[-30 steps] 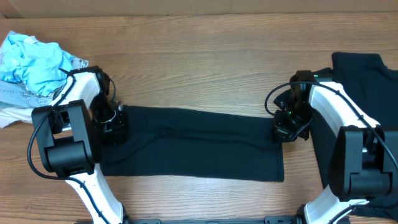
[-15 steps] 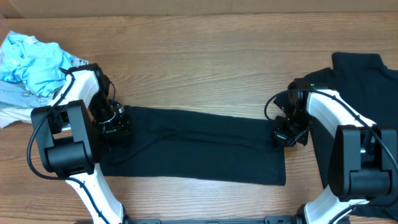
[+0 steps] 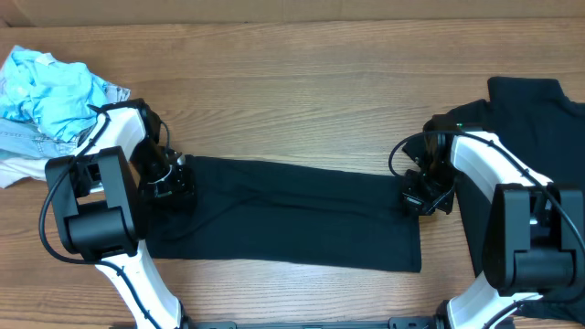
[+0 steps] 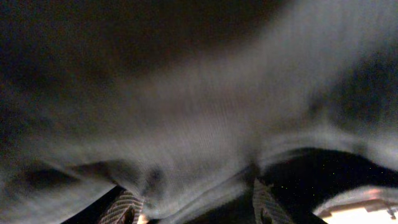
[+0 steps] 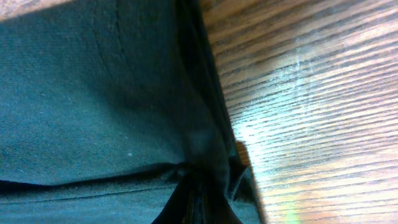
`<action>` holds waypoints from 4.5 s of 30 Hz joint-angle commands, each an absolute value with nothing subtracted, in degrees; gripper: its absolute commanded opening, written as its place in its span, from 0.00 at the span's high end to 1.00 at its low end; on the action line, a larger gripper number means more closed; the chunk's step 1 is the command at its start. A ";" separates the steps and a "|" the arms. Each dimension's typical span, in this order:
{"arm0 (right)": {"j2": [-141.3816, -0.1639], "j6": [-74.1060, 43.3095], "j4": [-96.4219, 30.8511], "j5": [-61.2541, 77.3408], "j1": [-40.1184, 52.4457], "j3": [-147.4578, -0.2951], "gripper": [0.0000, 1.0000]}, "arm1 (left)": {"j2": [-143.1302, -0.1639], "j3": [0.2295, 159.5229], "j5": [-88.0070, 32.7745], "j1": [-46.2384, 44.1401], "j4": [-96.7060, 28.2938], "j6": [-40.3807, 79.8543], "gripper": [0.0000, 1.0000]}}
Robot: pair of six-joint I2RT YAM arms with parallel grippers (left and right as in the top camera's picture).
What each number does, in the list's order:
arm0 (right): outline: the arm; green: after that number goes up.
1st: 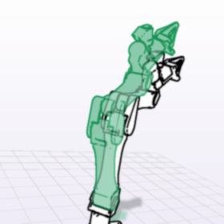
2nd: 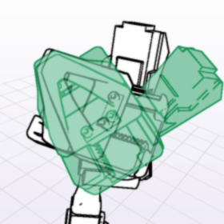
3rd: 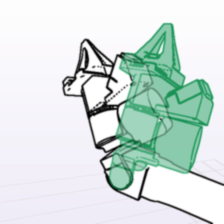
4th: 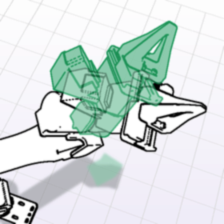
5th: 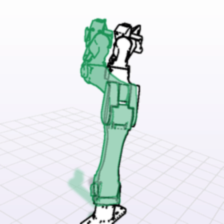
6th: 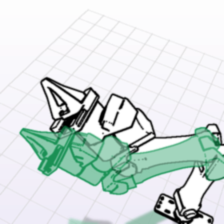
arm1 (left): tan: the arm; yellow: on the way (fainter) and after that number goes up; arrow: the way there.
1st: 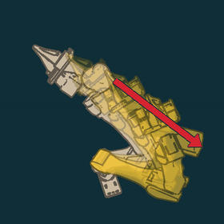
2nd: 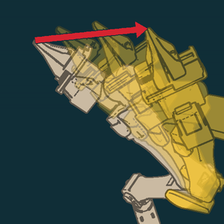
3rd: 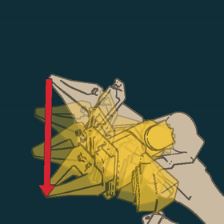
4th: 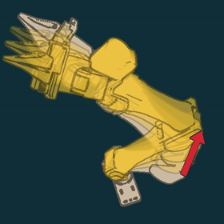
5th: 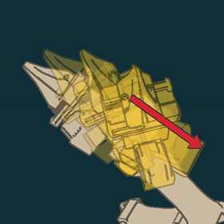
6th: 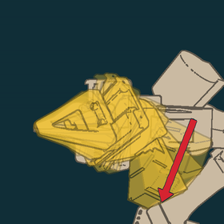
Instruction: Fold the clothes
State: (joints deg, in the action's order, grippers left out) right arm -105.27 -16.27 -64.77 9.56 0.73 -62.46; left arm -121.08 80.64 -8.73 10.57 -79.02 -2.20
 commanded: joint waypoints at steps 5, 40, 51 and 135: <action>-104.36 -16.53 -65.21 8.62 0.36 -62.11 0.96 | -120.29 95.53 -12.86 11.66 -89.69 -4.29 0.42; -104.36 -16.51 -65.41 9.04 0.36 -62.11 0.96 | -120.18 81.71 -15.84 7.09 -73.60 -7.66 0.96; -104.36 -16.53 -65.41 9.04 0.36 -62.11 0.96 | -120.22 81.69 -20.73 6.79 -62.54 -7.75 0.96; -104.36 -16.32 -64.77 9.02 0.36 -62.11 0.95 | -120.25 91.00 -19.55 0.54 -85.76 -11.86 0.90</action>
